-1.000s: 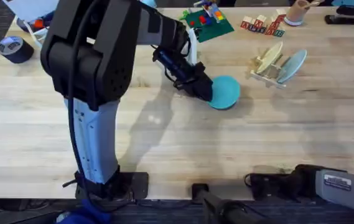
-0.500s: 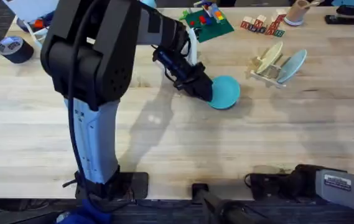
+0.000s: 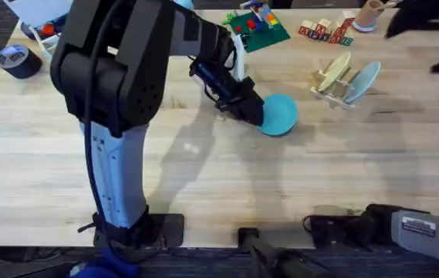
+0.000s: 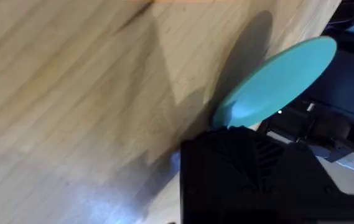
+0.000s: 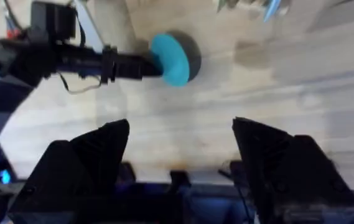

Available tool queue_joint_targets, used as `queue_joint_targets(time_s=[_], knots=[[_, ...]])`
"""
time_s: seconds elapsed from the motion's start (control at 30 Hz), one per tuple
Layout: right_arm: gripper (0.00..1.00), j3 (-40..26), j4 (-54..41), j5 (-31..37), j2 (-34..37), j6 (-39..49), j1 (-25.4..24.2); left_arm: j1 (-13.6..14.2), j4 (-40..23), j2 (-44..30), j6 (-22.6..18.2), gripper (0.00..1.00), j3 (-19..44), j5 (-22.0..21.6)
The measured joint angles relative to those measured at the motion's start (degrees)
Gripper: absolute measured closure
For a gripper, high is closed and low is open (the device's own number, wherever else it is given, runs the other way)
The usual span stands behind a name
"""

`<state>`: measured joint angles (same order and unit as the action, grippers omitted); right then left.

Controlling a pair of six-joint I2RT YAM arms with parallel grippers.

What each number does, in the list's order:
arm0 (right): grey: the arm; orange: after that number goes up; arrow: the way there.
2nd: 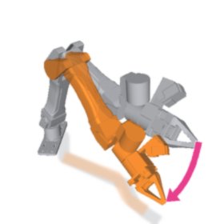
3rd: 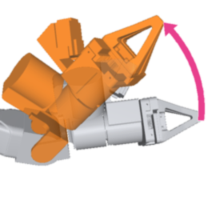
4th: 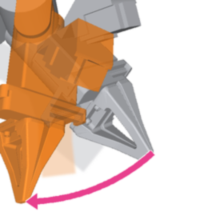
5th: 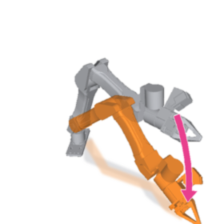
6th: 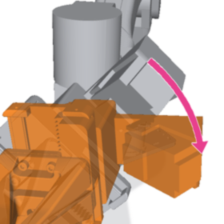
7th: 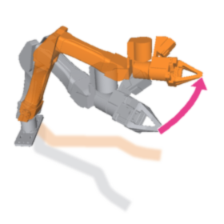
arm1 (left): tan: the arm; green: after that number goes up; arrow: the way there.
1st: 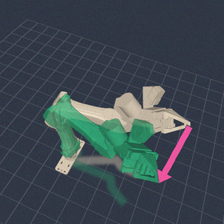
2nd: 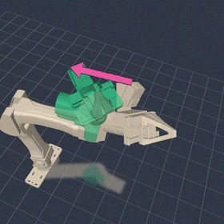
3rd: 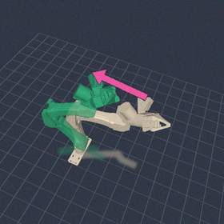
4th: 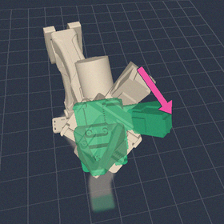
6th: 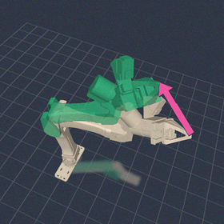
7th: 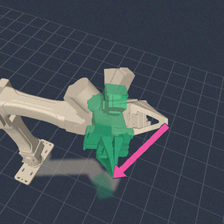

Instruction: Pick up the plates from the table one by one and place each into a slot on the dish rack.

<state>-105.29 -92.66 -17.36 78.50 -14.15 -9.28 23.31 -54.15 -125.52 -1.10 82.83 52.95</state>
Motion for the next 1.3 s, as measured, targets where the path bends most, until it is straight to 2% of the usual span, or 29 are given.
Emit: queue_joint_targets(time_s=[0.37,0.63,0.93,1.3], knots=[[0.006,15.52,1.24,-5.98,-1.09,3.90,0.00,0.00,0.41,-0.02,0.00,0.958,-0.02,0.04],[0.006,30.56,11.28,-13.83,-6.99,5.64,0.00,0.00,0.43,-0.01,0.01,0.958,-0.02,0.04],[0.008,46.82,24.02,-16.16,-8.37,5.44,0.00,0.00,0.43,-0.02,0.00,0.959,0.00,0.04],[0.006,54.31,39.62,-16.11,-8.37,2.41,0.00,0.00,0.43,-0.02,0.00,0.959,-0.02,0.02]])
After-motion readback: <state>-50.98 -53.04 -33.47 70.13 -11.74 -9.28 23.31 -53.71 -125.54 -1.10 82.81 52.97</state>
